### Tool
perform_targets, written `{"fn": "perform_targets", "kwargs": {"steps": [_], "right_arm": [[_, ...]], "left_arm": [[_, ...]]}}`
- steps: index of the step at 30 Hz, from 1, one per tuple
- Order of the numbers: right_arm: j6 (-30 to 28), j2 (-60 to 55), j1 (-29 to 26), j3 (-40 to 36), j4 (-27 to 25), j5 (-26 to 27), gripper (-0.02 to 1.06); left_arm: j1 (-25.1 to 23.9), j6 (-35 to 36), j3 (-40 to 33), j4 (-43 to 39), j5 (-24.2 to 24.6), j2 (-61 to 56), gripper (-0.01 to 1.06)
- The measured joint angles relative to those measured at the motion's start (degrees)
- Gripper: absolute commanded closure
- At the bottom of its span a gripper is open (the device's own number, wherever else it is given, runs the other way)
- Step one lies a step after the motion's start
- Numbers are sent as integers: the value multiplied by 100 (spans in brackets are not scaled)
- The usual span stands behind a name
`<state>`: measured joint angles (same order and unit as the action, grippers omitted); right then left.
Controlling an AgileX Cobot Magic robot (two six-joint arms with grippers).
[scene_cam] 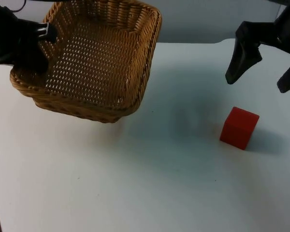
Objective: Pick up the basket with the left hand and place the cube into the basket with the right hand.
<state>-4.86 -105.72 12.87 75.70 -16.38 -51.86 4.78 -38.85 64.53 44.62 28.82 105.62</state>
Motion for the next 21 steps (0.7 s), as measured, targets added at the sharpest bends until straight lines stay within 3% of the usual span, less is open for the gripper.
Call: {"fn": "perform_targets", "kwargs": {"steps": [3, 7, 10, 21], "right_arm": [[-94, 0, 0, 0, 0, 51, 11], [160, -49, 0, 0, 265, 57, 20], [486, -244, 0, 0, 776, -183, 38], [687, -544, 51, 0, 1100, -308, 38]], "left_arm": [[0, 0, 0, 0, -13, 0, 105], [0, 0, 0, 0, -13, 0, 105], [0, 0, 0, 0, -13, 0, 105], [0, 0, 0, 0, -34, 0, 105]]}}
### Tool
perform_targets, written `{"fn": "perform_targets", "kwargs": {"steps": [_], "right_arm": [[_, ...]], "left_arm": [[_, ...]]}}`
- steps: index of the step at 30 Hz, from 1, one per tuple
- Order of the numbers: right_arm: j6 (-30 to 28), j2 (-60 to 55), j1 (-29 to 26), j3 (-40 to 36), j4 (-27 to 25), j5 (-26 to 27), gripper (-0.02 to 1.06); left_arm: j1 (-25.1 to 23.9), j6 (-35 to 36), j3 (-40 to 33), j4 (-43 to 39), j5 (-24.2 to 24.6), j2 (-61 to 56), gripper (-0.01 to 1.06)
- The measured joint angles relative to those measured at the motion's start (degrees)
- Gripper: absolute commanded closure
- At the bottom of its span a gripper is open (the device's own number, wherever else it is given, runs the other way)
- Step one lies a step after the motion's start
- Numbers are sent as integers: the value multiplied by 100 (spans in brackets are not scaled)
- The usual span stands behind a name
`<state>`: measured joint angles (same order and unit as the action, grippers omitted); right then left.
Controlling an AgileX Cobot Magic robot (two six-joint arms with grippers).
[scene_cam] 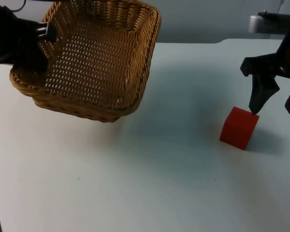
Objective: Pick up the basket with the left hand and place the cube into the basket with the right hand.
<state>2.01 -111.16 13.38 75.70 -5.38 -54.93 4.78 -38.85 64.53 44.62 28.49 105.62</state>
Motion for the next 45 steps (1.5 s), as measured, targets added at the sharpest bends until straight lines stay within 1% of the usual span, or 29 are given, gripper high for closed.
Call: {"fn": "perform_targets", "kwargs": {"steps": [1, 2, 4, 5, 6, 7, 8, 9, 11, 13, 17, 20, 21, 22, 24, 30, 34, 42, 44, 45], "right_arm": [[130, -39, 94, 0, 196, 44, 38], [235, -73, 199, 0, 369, 80, 36], [433, -158, 467, 0, 698, 135, 29], [433, -158, 467, 0, 698, 135, 24], [536, -215, 585, 29, 873, 145, 24], [673, -270, 713, 51, 1038, 145, 20], [814, -332, 820, 106, 1167, 148, 19], [814, -332, 820, 106, 1167, 148, 19], [1101, -460, 934, 268, 1472, 148, 19], [1261, -501, 943, 403, 1591, 137, 19], [1334, -540, 943, 471, 1654, 128, 18], [1358, -591, 943, 471, 1654, 149, 14], [1362, -619, 943, 471, 1641, 175, 14], [1373, -668, 943, 471, 1617, 186, 11], [1377, -738, 943, 471, 1594, 205, 10], [1386, -779, 943, 471, 1585, 349, 10], [1402, -835, 943, 471, 1451, 492, 10], [1429, -1123, 943, 471, 1297, 525, 11], [1440, -1185, 943, 471, 1265, 525, 14], [1440, -1185, 943, 471, 1265, 525, 17]], "left_arm": [[0, 0, 0, 0, 0, 0, 105], [0, 0, 0, 0, 0, 0, 105], [0, 0, 0, 0, 0, 0, 105], [0, 0, 0, 0, 0, 0, 105], [0, 0, 0, 0, -2, 0, 105], [0, 0, 0, 0, -13, 0, 105], [0, 0, 0, 0, -13, 0, 105], [0, 0, 0, 0, -13, 0, 105], [0, 0, 0, 0, -13, 0, 105], [0, 0, 0, 0, -13, 0, 105], [0, 0, 0, 0, -13, 0, 105], [0, 0, 0, 0, -13, 0, 105], [0, 0, 0, 0, -13, 0, 105], [0, 0, 0, 0, -13, 0, 105], [0, 0, 0, 0, -13, 0, 105], [0, 0, 0, 0, -13, 0, 105], [0, 0, 0, 0, -13, 0, 105], [0, 0, 0, 0, -21, 0, 105], [0, 0, 0, 0, -21, 0, 105], [0, 0, 0, 0, -21, 0, 105]]}}
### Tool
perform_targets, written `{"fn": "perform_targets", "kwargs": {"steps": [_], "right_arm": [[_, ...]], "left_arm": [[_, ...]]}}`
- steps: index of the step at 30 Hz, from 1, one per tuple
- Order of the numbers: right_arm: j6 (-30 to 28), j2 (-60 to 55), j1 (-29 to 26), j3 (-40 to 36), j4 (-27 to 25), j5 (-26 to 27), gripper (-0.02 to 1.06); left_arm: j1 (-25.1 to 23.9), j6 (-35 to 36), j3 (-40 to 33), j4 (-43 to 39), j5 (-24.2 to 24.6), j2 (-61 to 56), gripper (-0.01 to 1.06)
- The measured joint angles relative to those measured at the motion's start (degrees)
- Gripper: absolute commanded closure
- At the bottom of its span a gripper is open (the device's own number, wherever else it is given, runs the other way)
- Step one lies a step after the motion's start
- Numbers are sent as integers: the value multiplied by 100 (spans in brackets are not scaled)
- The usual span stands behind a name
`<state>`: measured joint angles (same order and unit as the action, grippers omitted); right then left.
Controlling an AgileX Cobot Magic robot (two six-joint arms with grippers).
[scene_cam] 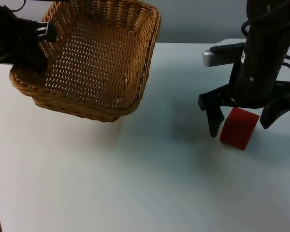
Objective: Pick up the basket with the left hand and place the cube into the basket with the right hand.
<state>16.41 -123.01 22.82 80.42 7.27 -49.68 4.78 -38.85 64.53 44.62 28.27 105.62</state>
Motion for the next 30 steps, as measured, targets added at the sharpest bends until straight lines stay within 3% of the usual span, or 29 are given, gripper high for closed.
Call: {"fn": "perform_targets", "kwargs": {"steps": [2, 5, 6, 8, 18, 25, 30], "right_arm": [[88, -10, 0, 0, 0, 0, 22], [311, -10, 0, 0, 0, 0, 54], [429, -10, 0, 0, 0, 0, 54], [517, -10, 0, 0, 0, 0, 68], [581, 85, 0, 92, 169, -161, 69], [445, 609, 0, 1184, 594, -884, 69], [135, 833, 0, 2115, 435, -1412, 69]], "left_arm": [[0, 0, 0, 0, 0, 0, 105], [0, 0, 0, 0, 0, 0, 105], [0, 0, 0, 0, 0, 0, 105], [0, 0, 0, 0, 0, 0, 105], [0, 0, 0, 0, 0, 0, 105], [0, 0, 0, 0, -4, 0, 105], [0, 0, 0, 0, -13, 0, 105]]}}
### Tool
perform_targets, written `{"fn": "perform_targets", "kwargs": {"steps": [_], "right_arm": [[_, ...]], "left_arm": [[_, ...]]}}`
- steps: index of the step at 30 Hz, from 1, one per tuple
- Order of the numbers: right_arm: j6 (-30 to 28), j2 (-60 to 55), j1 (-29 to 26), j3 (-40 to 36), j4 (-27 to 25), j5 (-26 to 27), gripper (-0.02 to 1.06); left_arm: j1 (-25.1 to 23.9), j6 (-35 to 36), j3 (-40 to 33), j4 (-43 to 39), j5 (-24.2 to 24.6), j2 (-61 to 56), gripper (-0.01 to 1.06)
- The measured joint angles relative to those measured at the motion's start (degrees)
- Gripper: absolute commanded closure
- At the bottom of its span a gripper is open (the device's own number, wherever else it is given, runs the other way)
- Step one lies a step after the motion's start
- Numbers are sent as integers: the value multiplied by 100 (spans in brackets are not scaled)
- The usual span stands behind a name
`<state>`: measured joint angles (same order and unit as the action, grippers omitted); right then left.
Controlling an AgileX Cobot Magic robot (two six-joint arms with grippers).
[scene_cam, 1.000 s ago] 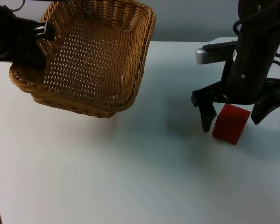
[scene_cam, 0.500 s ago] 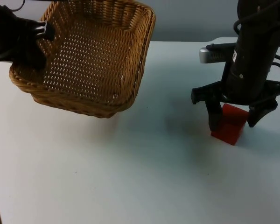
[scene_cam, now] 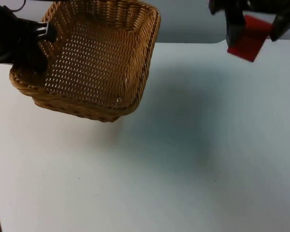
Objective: Pick up the basket with the left hand and place the cube into the basket with the right hand.
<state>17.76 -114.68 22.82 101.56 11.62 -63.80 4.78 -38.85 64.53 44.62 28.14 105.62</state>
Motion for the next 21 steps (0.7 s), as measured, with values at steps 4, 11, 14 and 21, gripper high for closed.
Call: {"fn": "perform_targets", "kwargs": {"steps": [4, 11, 14, 21], "right_arm": [[-471, 27, 0, 617, -709, -193, 69], [-1457, 27, 169, 1174, -2240, 126, 69], [-1657, 15, 368, 1212, -2341, 321, 69], [-1776, -526, 890, 1343, -2376, 1101, 69]], "left_arm": [[0, 0, 0, 0, 0, 0, 105], [0, 0, 0, 0, -11, 0, 105], [0, 0, 0, 0, -11, 0, 105], [0, 0, 0, 0, -11, 0, 105]]}}
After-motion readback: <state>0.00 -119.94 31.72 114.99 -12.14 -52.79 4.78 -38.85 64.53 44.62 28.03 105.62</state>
